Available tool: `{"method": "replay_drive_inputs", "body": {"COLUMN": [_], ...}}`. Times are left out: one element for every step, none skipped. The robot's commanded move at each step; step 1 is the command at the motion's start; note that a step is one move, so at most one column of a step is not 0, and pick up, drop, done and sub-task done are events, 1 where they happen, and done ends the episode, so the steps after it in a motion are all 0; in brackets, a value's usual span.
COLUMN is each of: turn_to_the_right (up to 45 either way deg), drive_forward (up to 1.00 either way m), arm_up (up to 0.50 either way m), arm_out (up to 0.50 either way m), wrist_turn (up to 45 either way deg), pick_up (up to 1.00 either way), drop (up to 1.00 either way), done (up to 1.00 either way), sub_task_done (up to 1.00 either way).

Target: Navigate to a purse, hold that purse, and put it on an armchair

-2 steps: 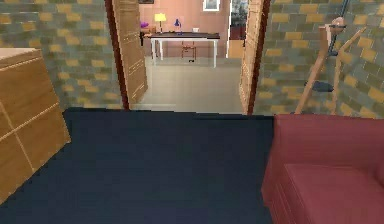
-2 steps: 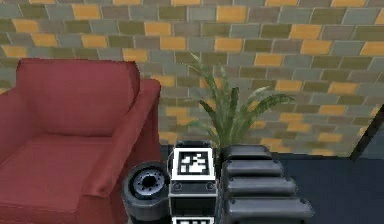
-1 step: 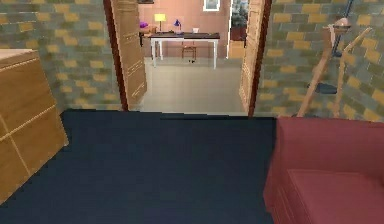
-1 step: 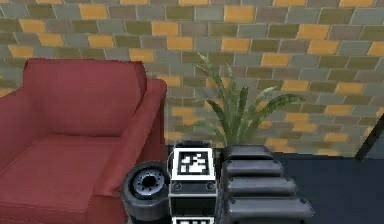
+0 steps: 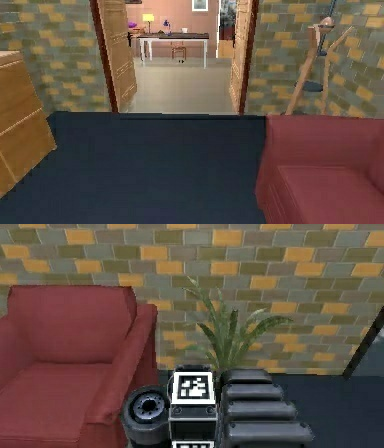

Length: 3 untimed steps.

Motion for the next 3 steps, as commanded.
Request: {"method": "replay_drive_inputs", "body": {"turn_to_the_right": [-45.0,-12.0,0.0], "drive_forward": [0.0,0.0,0.15], "arm_up": [0.0,0.0,0.0], "arm_out": [0.0,0.0,0.0], "wrist_turn": [0.0,0.0,0.0], "pick_up": [0.0,0.0,0.0], "drop": [0.0,0.0,0.0], "done": [0.0,0.0,0.0], "sub_task_done": [0.0,0.0,0.0]}}
